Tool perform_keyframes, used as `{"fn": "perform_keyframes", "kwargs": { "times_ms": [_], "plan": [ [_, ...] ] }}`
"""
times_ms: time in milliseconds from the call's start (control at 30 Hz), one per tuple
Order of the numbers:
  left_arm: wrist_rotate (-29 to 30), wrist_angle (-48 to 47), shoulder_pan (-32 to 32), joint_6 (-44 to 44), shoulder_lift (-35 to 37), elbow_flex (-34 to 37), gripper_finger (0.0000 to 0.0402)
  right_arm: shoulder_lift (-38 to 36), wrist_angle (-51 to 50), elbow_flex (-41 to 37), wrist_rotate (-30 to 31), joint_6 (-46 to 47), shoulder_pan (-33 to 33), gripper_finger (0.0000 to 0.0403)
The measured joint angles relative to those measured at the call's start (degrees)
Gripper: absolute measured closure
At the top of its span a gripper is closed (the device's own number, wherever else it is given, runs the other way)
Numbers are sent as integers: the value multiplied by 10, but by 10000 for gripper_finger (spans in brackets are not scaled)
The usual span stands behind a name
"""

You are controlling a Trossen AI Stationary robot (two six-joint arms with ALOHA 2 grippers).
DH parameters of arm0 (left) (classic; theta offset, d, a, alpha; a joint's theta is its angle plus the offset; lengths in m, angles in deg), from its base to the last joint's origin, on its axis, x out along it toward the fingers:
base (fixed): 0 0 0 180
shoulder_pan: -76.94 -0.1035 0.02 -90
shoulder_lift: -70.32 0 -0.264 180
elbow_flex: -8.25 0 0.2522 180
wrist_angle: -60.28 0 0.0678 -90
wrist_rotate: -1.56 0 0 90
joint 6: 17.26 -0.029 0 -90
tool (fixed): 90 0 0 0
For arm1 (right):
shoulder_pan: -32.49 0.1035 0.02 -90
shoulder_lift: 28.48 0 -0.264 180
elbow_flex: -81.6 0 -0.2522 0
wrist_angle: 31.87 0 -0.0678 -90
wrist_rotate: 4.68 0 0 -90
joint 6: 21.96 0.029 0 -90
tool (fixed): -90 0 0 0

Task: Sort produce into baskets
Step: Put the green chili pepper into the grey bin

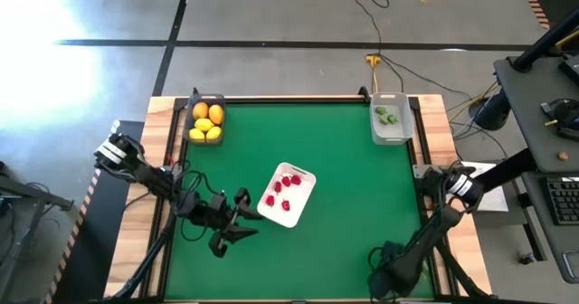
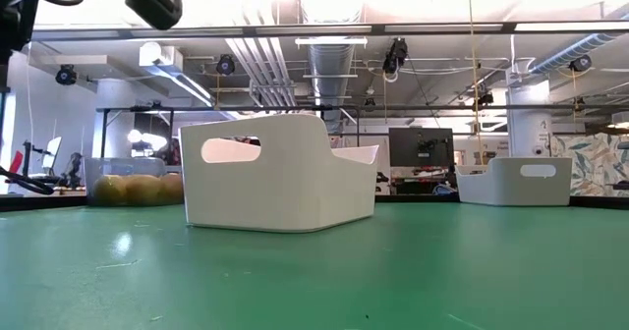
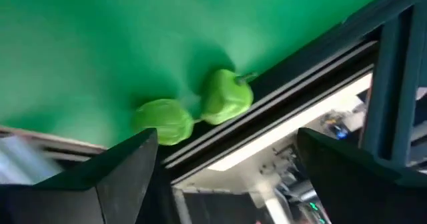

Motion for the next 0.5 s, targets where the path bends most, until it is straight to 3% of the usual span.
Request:
{"fn": "perform_keyframes", "kwargs": {
  "times_ms": [500],
  "plan": [
    [0,-5,5,-16,1,0,224,0,114,-106,-61,-15,0,96]
  ]
}}
